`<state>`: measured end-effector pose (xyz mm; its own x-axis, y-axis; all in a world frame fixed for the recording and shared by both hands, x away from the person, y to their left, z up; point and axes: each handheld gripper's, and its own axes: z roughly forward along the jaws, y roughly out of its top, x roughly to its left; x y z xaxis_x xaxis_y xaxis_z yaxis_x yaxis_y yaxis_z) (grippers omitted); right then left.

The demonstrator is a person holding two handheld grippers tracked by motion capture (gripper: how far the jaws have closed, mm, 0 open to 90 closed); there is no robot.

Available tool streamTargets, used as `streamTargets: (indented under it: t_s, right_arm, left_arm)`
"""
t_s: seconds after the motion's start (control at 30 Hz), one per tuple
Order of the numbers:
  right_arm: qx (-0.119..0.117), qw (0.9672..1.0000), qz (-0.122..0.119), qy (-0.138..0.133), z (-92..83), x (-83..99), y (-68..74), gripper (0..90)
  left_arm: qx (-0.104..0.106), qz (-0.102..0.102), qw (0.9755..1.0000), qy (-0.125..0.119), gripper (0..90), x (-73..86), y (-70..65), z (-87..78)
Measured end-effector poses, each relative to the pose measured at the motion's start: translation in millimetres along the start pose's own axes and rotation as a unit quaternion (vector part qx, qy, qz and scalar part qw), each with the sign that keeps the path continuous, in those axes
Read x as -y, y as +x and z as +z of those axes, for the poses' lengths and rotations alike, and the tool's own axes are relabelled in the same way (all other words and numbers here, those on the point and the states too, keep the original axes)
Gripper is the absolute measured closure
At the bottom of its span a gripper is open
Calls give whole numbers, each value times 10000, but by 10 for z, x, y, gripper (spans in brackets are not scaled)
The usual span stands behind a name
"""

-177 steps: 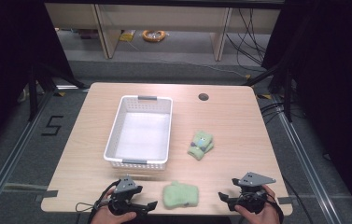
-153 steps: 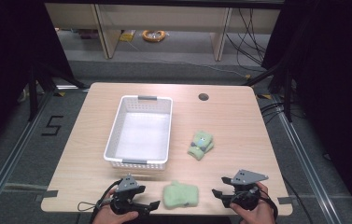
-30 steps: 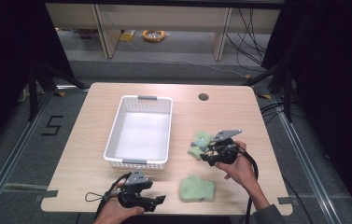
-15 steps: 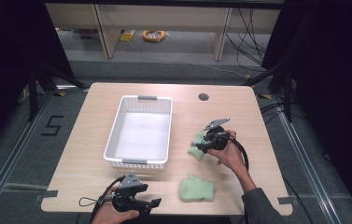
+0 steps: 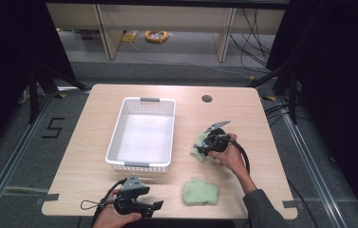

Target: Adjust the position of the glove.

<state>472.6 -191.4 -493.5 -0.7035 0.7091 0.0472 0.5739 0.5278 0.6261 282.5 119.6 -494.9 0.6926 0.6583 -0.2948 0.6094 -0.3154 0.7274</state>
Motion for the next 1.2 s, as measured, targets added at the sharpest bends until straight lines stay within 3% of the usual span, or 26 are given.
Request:
streamTargets:
  t_s: [0.07,0.17,0.2,0.23,0.33,0.43,0.5,0.57,0.6,0.63,0.67,0.7,0.73,0.77,0.83,0.87,0.9,1.03,1.07,1.13,1.2]
  right_arm:
    - [-74,9999,130,19,-7,8,2,535]
    - [-105,9999,110,-27,5,20,-10,590]
    - [-106,9996,241,30,-2,29,-9,622]
    - [-145,9999,73,-13,-4,32,-32,657]
    - [-354,9985,421,-12,-23,48,-21,732]
    - [-337,9991,264,-57,-29,51,-25,824]
    - [-339,9990,270,-75,-32,54,-29,832]
    - [-332,9992,211,-52,-56,51,-32,848]
    - [-333,9991,164,-196,-43,52,-36,856]
    - [-336,9991,194,-163,-70,46,-27,860]
    - [-300,9993,184,-160,-97,36,-21,862]
    - [-251,9993,102,-244,-109,31,-18,864]
    - [-274,9994,108,-161,-160,12,-7,865]
    - [-255,9991,92,-311,-175,8,2,866]
    - [-281,9992,72,-268,-260,-17,16,866]
    - [-271,9989,155,-337,-305,-25,53,867]
    - [-316,9985,17,-456,-345,-33,70,867]
    - [-454,9974,-131,-539,-563,-46,189,868]
    - [-499,9964,-289,-624,-606,-42,212,867]
    - [-509,9957,-270,-726,-702,-14,310,868]
    - [-564,9954,-383,-670,-796,12,384,867]
  left_arm:
    - [4,-16,10000,-57,257,0,-7,5]
    - [15,-29,10000,-46,258,1,-11,9]
    - [6,-23,10000,-30,258,3,-11,9]
    - [7,-27,10000,-9,259,7,-13,10]
    - [1,-30,10000,-7,260,7,-12,12]
    - [-19,-3,10000,-8,260,7,5,12]
    - [21,-107,9999,6,261,8,0,16]
    - [-21,-83,10000,-18,261,9,-3,14]
    - [-1,-13,10000,-29,261,5,4,10]
    - [-46,-76,10000,-7,261,5,-4,3]
    - [-12,68,10000,59,261,-1,18,-11]
    - [7,-36,10000,-8,261,-1,10,-3]
    - [-15,-45,10000,-50,261,2,10,-1]
    - [-7,-35,10000,-27,262,2,16,-6]
    - [-4,-38,10000,-20,262,1,20,-10]
    - [-4,-33,10000,-19,262,0,18,-11]
    - [0,-33,10000,-18,262,0,16,-14]
    - [-23,-37,10000,-43,262,0,15,-14]
    - [-34,-111,9999,-45,262,4,11,-11]
    - [-10,39,10000,59,262,-1,35,-25]
    - [-14,27,10000,51,262,0,33,-23]
